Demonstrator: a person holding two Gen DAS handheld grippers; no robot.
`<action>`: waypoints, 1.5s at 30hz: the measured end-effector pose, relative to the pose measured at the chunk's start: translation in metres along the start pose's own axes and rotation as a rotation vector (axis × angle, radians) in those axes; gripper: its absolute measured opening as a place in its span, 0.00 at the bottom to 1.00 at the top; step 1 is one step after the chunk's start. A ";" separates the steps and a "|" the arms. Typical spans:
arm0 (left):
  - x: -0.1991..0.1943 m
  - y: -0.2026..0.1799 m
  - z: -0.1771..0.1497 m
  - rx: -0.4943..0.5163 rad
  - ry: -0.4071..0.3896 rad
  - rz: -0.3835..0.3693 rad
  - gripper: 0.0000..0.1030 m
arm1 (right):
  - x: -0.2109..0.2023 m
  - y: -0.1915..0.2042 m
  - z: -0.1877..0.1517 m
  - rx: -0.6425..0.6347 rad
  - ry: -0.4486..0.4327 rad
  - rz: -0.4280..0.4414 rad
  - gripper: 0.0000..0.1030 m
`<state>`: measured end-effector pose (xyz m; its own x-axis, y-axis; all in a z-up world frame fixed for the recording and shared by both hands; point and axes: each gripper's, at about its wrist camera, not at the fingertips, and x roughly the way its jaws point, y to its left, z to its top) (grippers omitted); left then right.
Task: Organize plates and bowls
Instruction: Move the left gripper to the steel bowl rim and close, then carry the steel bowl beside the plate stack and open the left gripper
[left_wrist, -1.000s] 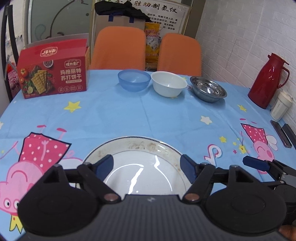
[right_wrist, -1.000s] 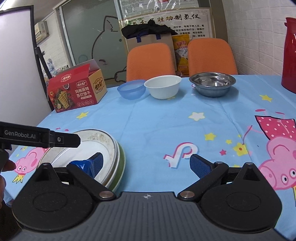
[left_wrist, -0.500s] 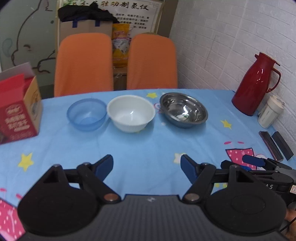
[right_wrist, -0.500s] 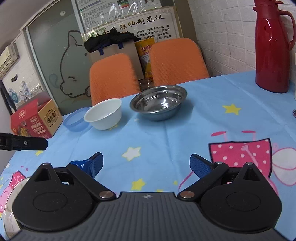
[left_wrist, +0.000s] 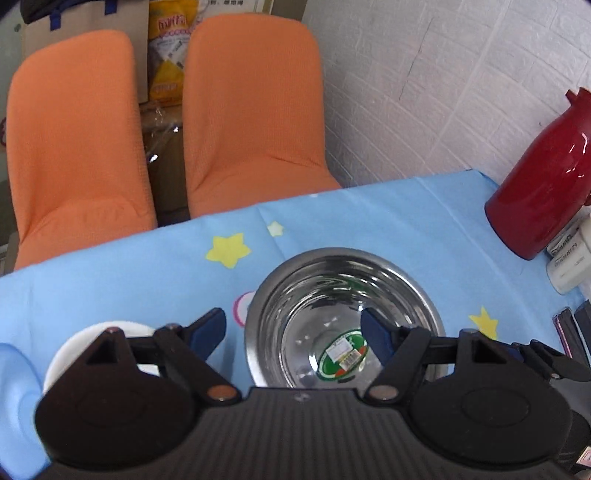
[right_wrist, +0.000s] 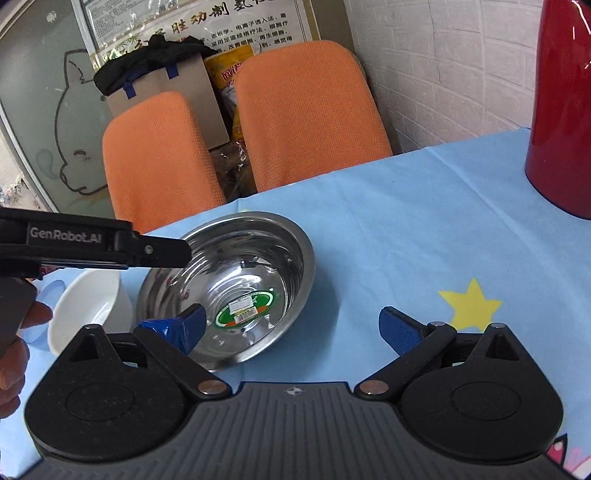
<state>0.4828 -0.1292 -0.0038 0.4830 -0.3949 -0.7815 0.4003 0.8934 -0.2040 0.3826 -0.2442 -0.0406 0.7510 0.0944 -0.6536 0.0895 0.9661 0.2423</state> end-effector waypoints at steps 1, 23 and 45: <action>0.009 0.001 0.001 -0.004 0.014 0.010 0.71 | 0.008 -0.002 0.001 -0.001 0.011 -0.003 0.85; 0.020 -0.013 -0.010 0.173 0.042 0.059 0.39 | 0.024 0.021 -0.006 -0.108 0.016 0.112 0.74; -0.120 -0.061 -0.192 0.124 0.047 -0.018 0.42 | -0.143 0.051 -0.139 -0.106 -0.020 0.142 0.78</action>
<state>0.2509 -0.0950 -0.0105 0.4386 -0.3975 -0.8059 0.5035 0.8516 -0.1460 0.1884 -0.1751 -0.0344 0.7639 0.2279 -0.6037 -0.0868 0.9634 0.2538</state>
